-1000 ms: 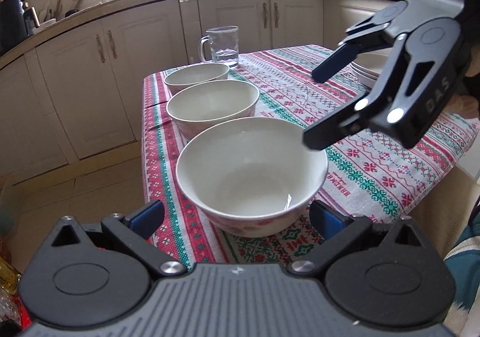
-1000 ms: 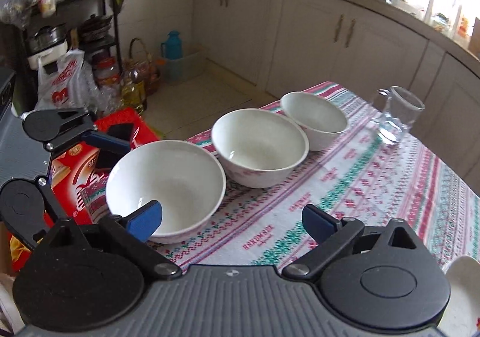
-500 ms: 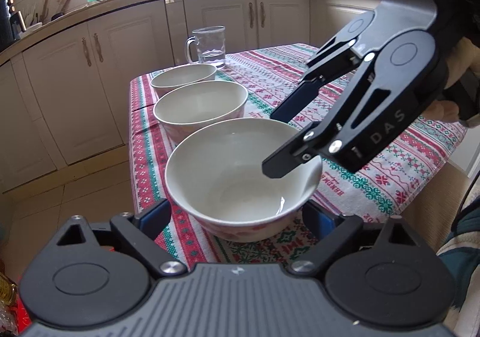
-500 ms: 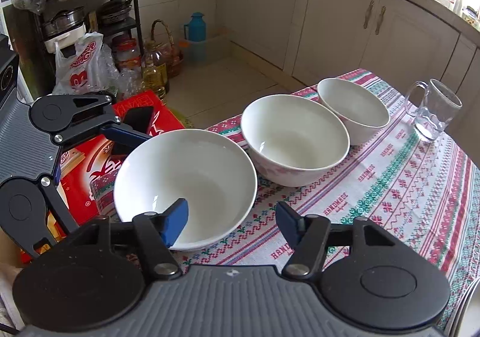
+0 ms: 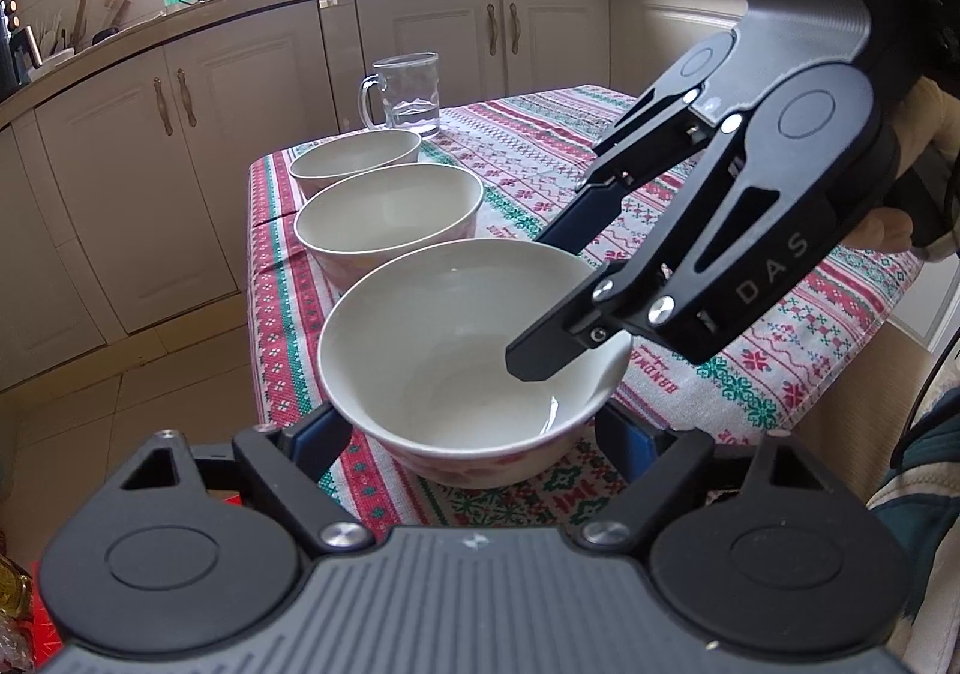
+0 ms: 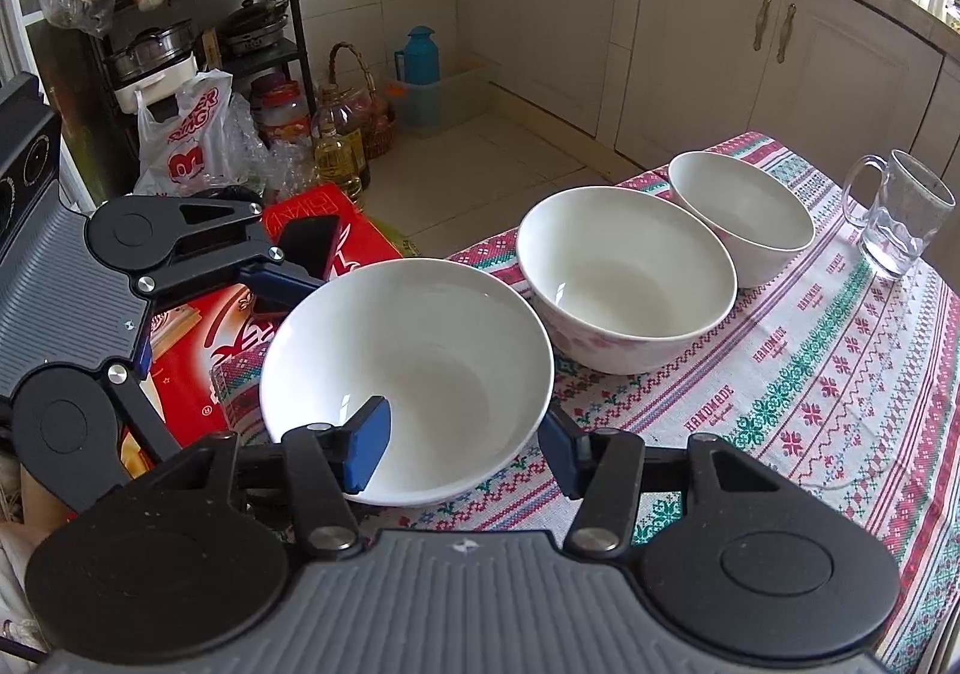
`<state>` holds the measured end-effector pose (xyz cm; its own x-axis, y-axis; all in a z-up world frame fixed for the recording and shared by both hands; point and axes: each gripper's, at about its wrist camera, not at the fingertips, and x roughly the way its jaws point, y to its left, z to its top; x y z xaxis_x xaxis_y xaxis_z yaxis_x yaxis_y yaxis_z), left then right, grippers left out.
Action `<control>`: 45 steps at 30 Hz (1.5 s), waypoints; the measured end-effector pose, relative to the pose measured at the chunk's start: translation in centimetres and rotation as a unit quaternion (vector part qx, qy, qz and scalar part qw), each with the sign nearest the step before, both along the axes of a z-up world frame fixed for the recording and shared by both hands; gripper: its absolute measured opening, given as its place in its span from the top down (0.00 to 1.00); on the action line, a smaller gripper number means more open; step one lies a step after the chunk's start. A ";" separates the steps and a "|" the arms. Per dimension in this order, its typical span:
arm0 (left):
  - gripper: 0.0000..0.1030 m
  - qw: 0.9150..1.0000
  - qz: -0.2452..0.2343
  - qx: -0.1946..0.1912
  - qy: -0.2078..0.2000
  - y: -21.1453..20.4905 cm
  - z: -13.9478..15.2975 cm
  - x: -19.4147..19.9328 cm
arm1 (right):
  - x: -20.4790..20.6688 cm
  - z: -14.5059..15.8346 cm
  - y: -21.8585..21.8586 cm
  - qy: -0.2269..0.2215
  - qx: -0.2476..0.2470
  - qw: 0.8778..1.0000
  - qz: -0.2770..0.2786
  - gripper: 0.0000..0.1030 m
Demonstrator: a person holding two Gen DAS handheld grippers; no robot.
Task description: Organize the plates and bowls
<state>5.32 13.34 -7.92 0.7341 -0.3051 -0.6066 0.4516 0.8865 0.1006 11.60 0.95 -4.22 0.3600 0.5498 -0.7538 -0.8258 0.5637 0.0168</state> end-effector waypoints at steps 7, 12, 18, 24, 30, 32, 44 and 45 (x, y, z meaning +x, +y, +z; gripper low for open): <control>0.15 1.000 -0.001 0.010 0.003 -0.6 0.3 0.0 | -0.2 0.3 -0.3 0.001 0.006 1.000 0.000 0.42; 0.15 1.000 -0.012 0.016 0.001 -1.5 1.0 0.1 | -0.3 0.5 -1.2 0.000 0.011 1.000 -0.007 0.42; 0.15 0.999 -0.041 0.016 -0.003 -3.5 1.6 0.4 | -0.9 1.1 -3.4 -0.006 0.016 0.999 -0.031 0.41; 0.15 0.997 -0.071 0.010 -0.003 -5.6 1.6 1.1 | -1.4 1.5 -6.3 -0.012 0.021 0.998 -0.064 0.40; 0.15 0.995 -0.099 0.001 0.006 -7.9 1.4 2.3 | -1.5 1.6 -8.8 -0.015 0.018 0.995 -0.099 0.39; 0.15 0.994 -0.107 -0.003 0.007 -8.6 1.4 2.7 | -1.6 1.6 -9.7 -0.016 0.018 0.994 -0.109 0.39; 0.15 0.990 -0.139 -0.001 0.018 -11.9 0.5 4.2 | -1.1 0.9 -13.5 -0.012 0.018 0.987 -0.160 0.37; 0.15 0.990 -0.140 0.000 0.018 -12.1 0.4 4.3 | -1.1 0.8 -13.6 -0.011 0.018 0.987 -0.161 0.37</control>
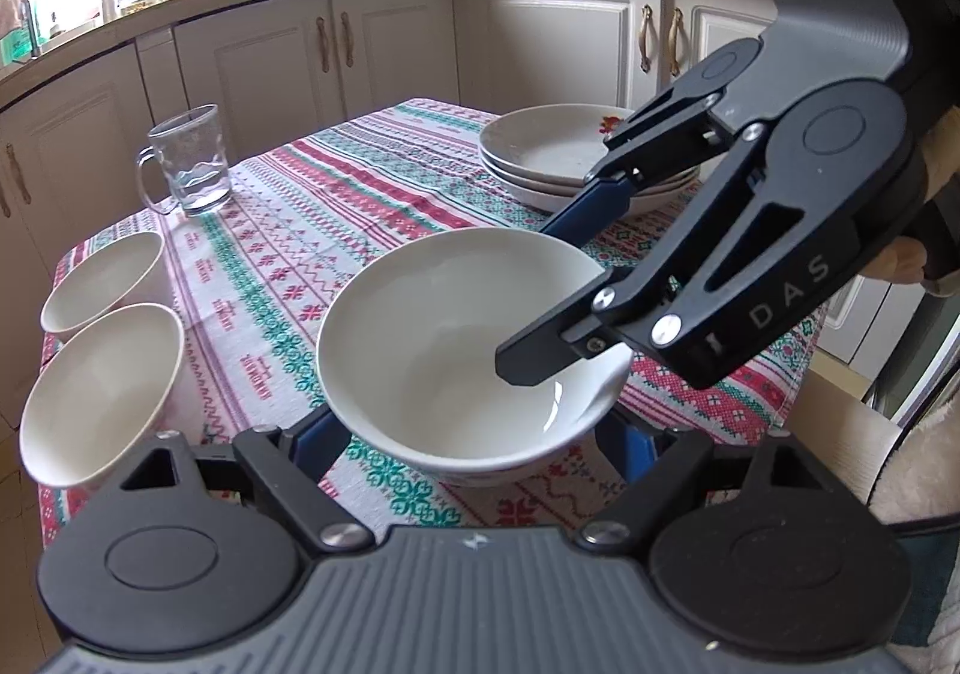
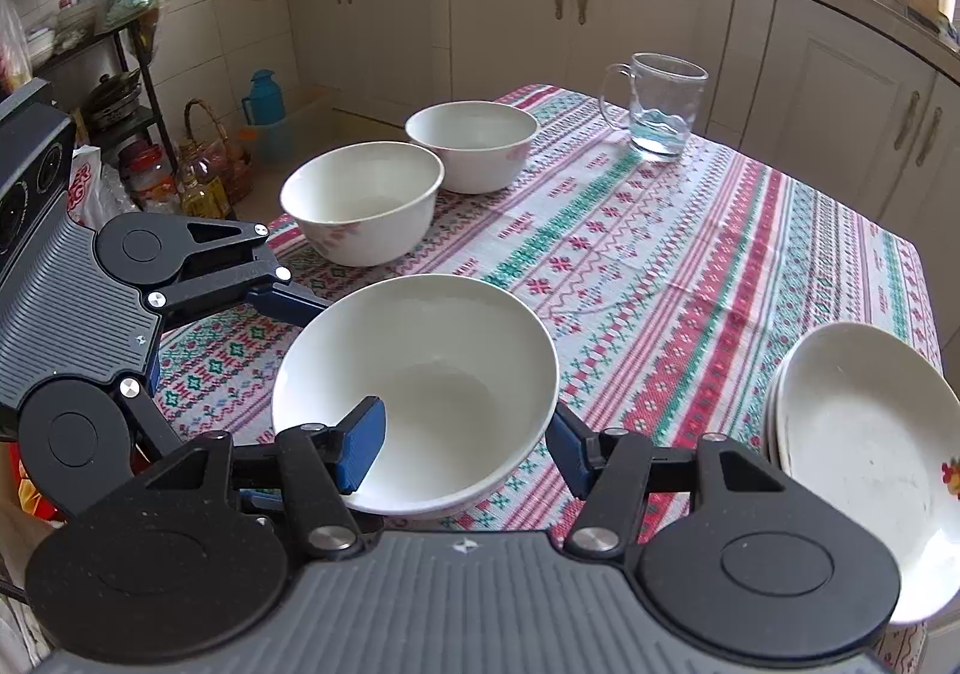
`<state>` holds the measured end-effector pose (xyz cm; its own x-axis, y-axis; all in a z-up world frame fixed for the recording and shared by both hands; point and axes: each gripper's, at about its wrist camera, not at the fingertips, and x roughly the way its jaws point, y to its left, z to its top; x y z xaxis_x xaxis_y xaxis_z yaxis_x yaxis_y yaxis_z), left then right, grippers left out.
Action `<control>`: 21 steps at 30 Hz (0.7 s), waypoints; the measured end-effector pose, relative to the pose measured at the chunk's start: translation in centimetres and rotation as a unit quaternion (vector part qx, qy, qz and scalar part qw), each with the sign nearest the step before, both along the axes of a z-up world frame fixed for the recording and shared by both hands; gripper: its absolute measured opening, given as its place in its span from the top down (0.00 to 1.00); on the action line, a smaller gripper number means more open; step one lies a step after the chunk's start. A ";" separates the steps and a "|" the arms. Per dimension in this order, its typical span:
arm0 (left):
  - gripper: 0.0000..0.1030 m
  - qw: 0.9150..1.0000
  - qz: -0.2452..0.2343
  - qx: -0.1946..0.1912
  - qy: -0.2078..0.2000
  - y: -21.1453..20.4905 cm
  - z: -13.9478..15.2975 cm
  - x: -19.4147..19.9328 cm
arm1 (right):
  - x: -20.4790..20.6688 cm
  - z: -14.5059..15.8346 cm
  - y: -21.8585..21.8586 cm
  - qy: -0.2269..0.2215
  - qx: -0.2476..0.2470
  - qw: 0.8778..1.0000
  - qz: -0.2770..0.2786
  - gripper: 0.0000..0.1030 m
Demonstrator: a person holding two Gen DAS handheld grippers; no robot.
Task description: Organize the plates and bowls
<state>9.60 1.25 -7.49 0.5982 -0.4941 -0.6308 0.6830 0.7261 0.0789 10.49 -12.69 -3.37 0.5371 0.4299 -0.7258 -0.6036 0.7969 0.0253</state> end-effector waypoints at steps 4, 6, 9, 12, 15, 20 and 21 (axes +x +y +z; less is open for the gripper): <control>0.15 1.000 -0.003 0.001 0.002 -0.5 -0.1 0.1 | 0.1 -0.4 -0.6 0.003 0.002 1.000 -0.008 0.35; 0.15 1.000 -0.004 0.003 0.003 -0.6 -0.2 0.1 | 0.1 -0.5 -0.8 0.004 0.003 1.000 -0.011 0.35; 0.15 1.000 -0.005 0.001 0.005 -0.7 -0.2 0.3 | 0.1 -0.6 -1.0 0.006 0.006 1.000 -0.015 0.34; 0.15 1.000 -0.005 0.003 0.003 -0.9 -0.2 0.3 | 0.1 -0.7 -1.0 0.005 0.006 1.000 -0.019 0.34; 0.15 1.000 -0.009 0.007 -0.003 -0.9 -0.3 0.1 | 0.2 -0.9 -1.2 0.008 0.010 1.000 -0.022 0.28; 0.14 1.000 -0.006 0.002 -0.009 -0.6 0.0 -0.3 | -0.2 -0.4 -1.3 -0.015 0.014 1.000 -0.024 0.04; 0.14 1.000 -0.005 0.002 -0.009 -0.5 0.0 -0.3 | -0.4 -0.2 -1.3 -0.022 0.014 0.999 -0.026 0.00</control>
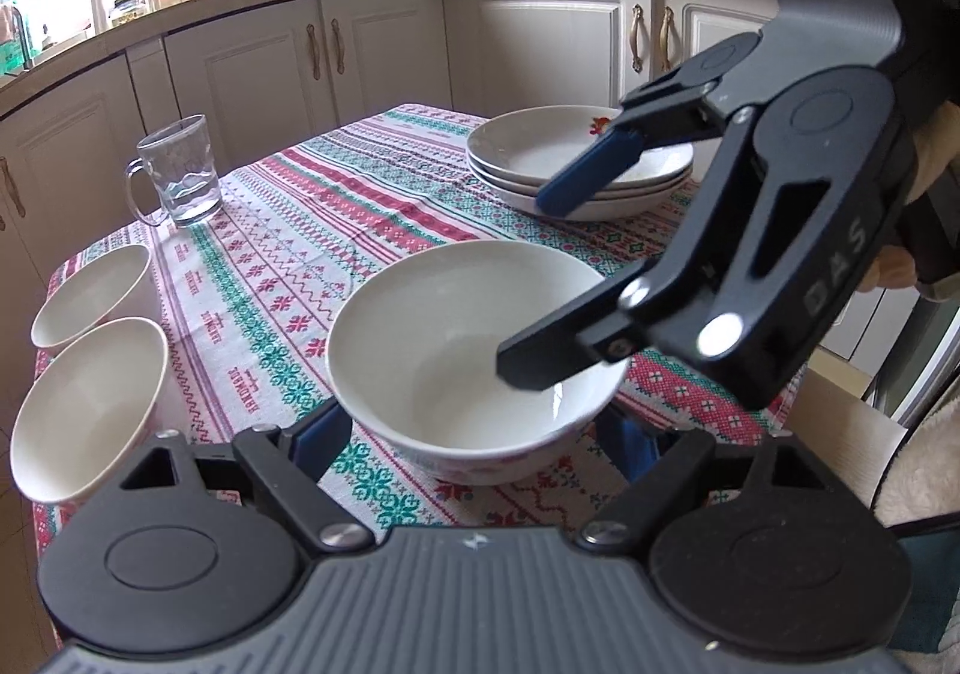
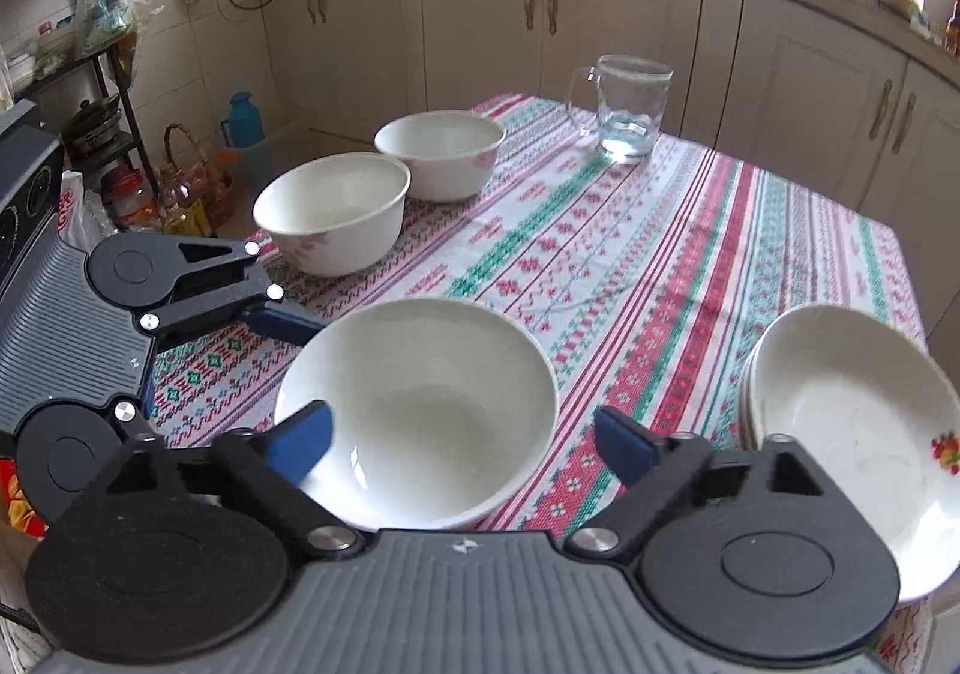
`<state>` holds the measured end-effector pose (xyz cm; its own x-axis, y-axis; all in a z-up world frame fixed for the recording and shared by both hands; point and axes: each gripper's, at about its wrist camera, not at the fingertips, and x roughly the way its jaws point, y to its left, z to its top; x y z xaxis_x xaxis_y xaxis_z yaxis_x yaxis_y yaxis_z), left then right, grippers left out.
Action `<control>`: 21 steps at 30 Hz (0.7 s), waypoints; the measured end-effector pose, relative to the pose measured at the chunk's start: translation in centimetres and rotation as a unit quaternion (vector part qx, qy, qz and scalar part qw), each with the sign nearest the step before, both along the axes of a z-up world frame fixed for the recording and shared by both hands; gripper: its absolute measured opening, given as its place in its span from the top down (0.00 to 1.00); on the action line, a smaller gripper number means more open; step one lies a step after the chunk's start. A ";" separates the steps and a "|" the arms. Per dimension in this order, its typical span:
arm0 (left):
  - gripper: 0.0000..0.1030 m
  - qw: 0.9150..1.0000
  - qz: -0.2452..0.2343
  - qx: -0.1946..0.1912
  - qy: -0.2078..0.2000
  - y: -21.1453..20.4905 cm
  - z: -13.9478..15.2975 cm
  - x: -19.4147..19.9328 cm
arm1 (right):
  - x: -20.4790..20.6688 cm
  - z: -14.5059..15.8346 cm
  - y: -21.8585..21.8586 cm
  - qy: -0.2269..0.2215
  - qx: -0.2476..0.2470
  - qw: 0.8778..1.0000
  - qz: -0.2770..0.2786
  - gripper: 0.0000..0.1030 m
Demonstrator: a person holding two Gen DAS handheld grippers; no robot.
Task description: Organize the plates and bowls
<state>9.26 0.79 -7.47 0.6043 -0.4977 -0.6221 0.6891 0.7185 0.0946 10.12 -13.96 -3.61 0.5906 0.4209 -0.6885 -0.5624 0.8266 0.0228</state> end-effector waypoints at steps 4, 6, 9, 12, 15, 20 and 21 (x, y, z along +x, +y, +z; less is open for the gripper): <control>0.14 1.000 0.004 0.002 0.001 0.6 0.2 -0.6 | -0.1 0.5 -0.2 -0.009 0.008 1.000 -0.006 0.00; 0.13 1.000 0.010 0.002 0.001 1.1 0.3 -0.9 | -0.1 0.6 -0.2 -0.012 0.004 1.000 -0.009 0.00; 0.13 1.000 0.023 0.002 0.000 1.9 0.6 -1.6 | -0.4 0.8 0.1 -0.018 -0.005 1.000 -0.010 0.00; 0.12 0.999 0.045 -0.001 -0.008 3.0 1.1 -2.1 | -0.6 1.1 0.5 -0.026 -0.010 1.000 -0.010 0.00; 0.10 0.997 0.079 -0.007 -0.017 4.7 1.4 -2.2 | -0.6 1.7 1.1 -0.040 -0.014 0.999 -0.006 0.00; 0.09 0.989 0.142 -0.011 -0.027 7.5 1.3 -1.1 | -0.1 2.8 3.1 -0.069 -0.038 0.997 0.011 0.00; 0.09 0.988 0.154 -0.011 -0.029 8.1 1.2 -0.7 | 0.1 2.9 3.5 -0.074 -0.042 0.996 0.015 0.00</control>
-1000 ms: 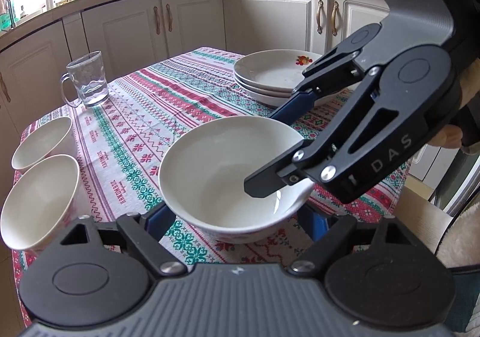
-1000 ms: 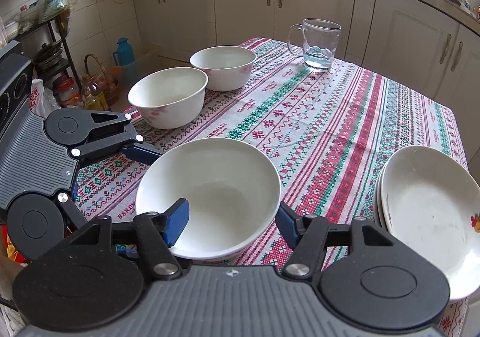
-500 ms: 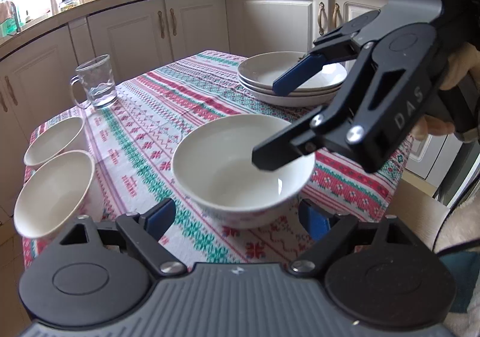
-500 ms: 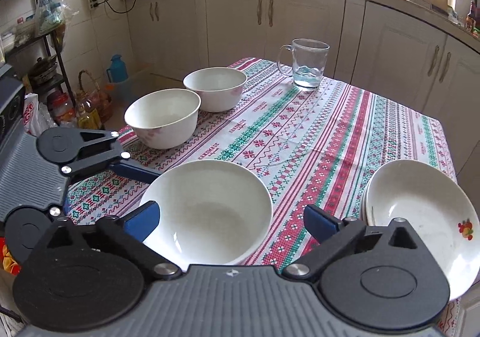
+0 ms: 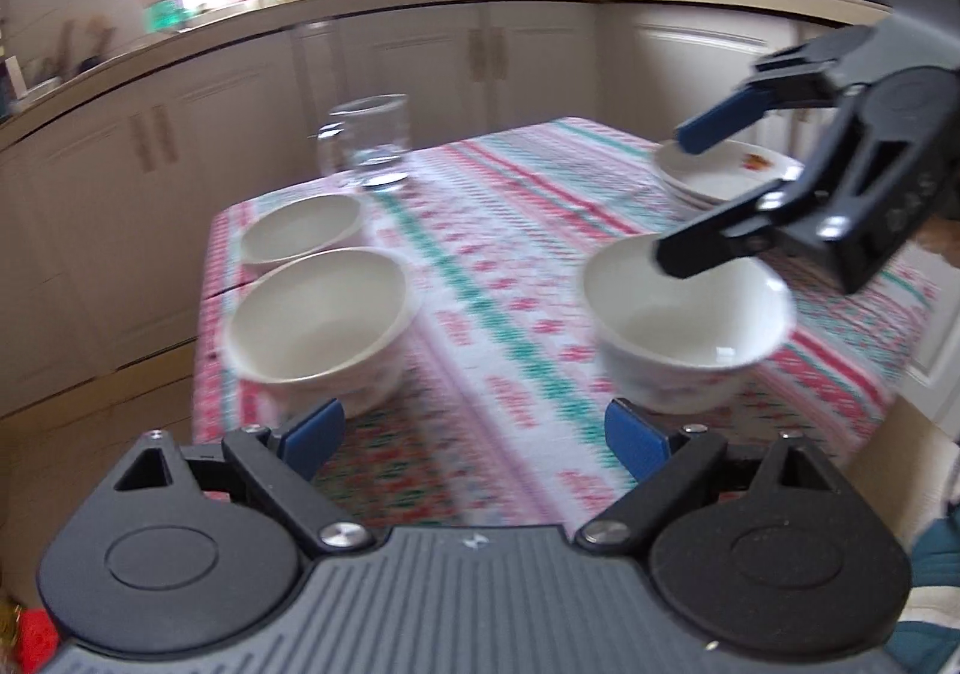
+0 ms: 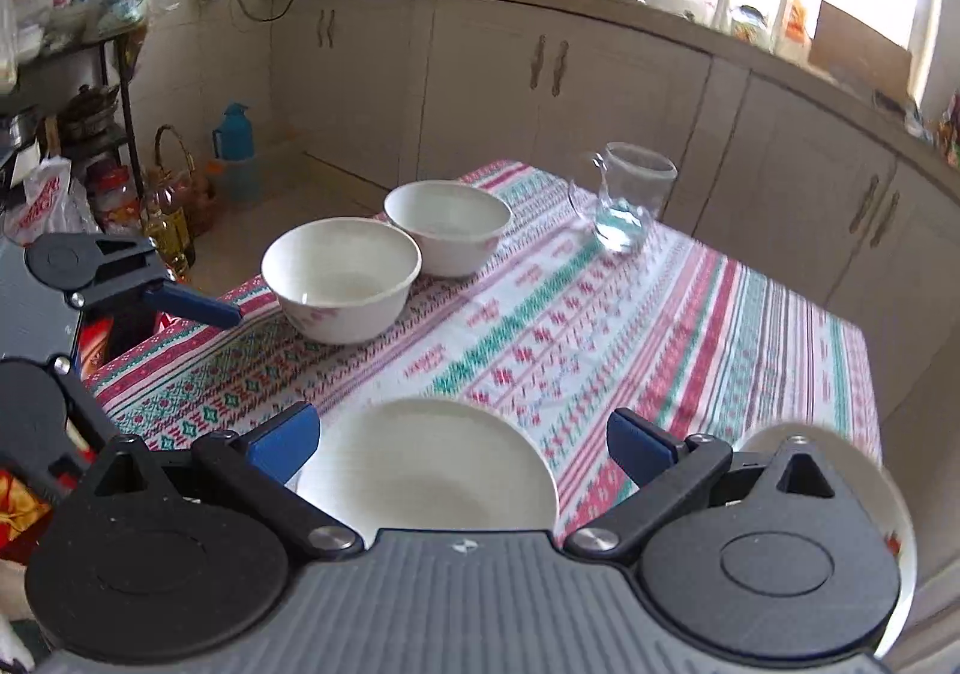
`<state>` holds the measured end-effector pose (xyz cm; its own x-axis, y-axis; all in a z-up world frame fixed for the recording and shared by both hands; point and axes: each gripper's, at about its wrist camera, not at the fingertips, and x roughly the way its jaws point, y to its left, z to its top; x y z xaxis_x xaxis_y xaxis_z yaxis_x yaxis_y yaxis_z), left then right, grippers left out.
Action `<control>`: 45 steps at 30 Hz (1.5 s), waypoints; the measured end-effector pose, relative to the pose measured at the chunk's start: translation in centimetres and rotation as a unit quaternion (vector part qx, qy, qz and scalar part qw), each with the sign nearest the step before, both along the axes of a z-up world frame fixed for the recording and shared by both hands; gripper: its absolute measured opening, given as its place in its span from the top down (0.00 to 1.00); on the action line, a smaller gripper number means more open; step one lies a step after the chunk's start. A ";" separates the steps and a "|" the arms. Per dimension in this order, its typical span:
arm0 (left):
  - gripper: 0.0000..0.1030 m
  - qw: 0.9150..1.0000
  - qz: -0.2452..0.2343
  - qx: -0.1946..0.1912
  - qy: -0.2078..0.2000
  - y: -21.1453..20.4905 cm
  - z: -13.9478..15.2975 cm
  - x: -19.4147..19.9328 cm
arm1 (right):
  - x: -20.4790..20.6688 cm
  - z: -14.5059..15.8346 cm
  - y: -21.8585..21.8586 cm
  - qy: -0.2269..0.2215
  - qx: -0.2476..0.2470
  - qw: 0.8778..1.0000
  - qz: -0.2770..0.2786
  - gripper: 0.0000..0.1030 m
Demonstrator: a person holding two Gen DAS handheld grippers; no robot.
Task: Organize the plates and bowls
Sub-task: 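Set the white bowl down on the table and open both grippers, then grasp the next white bowl rim with the left gripper while the right gripper presses inside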
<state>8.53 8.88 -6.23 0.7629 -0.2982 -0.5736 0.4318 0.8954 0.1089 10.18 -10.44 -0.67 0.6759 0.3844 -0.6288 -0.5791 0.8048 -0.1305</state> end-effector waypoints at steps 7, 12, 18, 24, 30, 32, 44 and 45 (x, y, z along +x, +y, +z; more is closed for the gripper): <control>0.09 0.999 0.046 0.008 -0.017 2.6 -0.4 2.2 | 1.9 0.6 3.8 -0.015 -0.028 0.999 0.027 0.00; 0.09 0.999 0.047 0.008 -0.021 3.5 -1.0 3.8 | 4.3 1.0 6.1 -0.001 -0.027 0.999 0.033 0.00; 0.09 0.999 0.040 0.006 -0.020 3.8 -1.9 5.4 | 7.3 0.4 8.7 0.014 -0.031 0.999 0.035 0.01; 0.10 0.999 0.034 -0.003 -0.024 4.0 -2.3 6.5 | 9.4 -0.8 10.8 0.038 -0.043 0.997 0.051 0.13; 0.10 0.999 0.021 -0.014 -0.022 4.3 -2.5 7.0 | 11.0 -2.0 12.2 0.064 -0.053 0.994 0.067 0.26; 0.10 0.999 0.017 -0.015 -0.023 4.3 -2.5 7.1 | 11.6 -2.4 12.3 0.073 -0.051 0.994 0.069 0.29; 0.11 0.999 -0.003 -0.021 -0.024 4.5 -2.4 7.3 | 13.2 -3.4 12.9 0.104 -0.042 0.990 0.085 0.40; 0.11 1.000 -0.004 -0.020 -0.024 4.5 -2.3 7.3 | 13.2 -3.4 12.9 0.105 -0.041 0.990 0.088 0.40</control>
